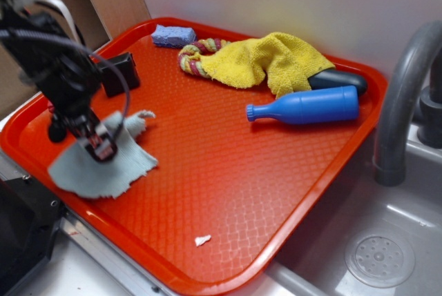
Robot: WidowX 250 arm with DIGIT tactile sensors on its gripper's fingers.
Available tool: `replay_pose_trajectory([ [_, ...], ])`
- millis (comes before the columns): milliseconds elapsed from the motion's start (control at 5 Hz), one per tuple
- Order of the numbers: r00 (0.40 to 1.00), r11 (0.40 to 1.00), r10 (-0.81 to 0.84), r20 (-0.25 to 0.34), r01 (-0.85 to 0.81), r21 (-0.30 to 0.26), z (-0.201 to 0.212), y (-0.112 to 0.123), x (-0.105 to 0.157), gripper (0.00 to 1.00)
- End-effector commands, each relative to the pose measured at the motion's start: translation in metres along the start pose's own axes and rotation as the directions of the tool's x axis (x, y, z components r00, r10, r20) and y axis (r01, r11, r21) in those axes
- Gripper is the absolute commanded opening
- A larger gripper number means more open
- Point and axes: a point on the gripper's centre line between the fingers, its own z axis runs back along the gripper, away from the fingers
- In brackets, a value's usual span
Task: Grab the blue cloth.
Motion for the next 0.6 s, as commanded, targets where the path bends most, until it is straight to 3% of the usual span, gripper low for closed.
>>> replay_pose_trajectory([
  [0, 0.944, 0.935, 0.323, 0.070, -0.330, 0.133, 0.100, 0.012, 0.061, 0.00],
  [200, 0.942, 0.941, 0.314, 0.117, -0.325, 0.096, 0.152, 0.015, 0.059, 0.00],
  [400, 0.943, 0.933, 0.313, 0.111, -0.327, 0.151, 0.182, 0.001, 0.051, 0.00],
])
